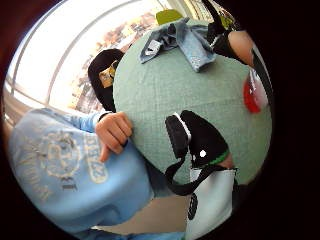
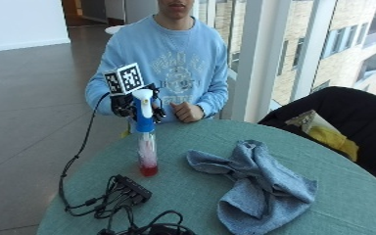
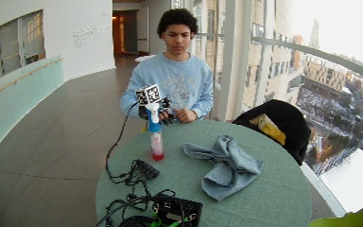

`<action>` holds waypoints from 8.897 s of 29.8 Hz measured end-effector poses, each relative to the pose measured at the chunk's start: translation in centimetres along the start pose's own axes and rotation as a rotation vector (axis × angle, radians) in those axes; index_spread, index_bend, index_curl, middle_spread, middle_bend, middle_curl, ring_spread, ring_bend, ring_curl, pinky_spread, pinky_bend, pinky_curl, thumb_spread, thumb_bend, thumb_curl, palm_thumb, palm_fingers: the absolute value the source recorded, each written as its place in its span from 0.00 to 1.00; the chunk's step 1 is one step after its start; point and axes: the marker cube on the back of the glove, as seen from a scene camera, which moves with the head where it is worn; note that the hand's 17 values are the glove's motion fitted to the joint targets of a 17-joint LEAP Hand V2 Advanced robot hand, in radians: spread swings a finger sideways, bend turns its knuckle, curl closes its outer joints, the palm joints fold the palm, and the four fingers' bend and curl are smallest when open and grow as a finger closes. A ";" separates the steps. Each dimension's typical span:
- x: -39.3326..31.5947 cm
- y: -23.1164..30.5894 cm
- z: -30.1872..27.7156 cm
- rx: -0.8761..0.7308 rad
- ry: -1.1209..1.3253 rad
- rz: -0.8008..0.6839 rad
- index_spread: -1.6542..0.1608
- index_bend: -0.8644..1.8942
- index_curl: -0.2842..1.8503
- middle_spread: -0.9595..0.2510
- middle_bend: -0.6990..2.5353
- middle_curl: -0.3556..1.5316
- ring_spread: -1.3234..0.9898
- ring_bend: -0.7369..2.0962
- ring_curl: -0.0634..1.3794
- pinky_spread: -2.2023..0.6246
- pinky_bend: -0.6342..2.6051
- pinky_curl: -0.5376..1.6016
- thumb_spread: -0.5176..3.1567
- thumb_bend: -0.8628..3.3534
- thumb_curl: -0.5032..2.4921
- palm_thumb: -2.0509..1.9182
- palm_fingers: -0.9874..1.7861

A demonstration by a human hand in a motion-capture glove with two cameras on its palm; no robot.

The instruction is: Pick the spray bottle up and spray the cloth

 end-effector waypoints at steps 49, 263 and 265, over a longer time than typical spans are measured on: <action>11.1 -9.0 4.1 0.247 -1.074 0.422 0.72 0.37 0.26 0.75 0.29 0.40 0.57 0.35 0.27 0.85 0.28 0.41 0.42 0.20 0.27 0.67 0.59; -2.4 -10.0 2.2 -0.018 -0.278 -0.116 0.75 0.36 0.29 0.73 0.31 0.41 0.56 0.40 0.29 0.84 0.25 0.41 0.43 0.20 0.28 0.67 0.65; -1.1 -8.1 2.1 -0.014 -0.227 -0.096 0.75 0.36 0.29 0.73 0.31 0.41 0.56 0.40 0.28 0.84 0.25 0.41 0.43 0.20 0.28 0.67 0.65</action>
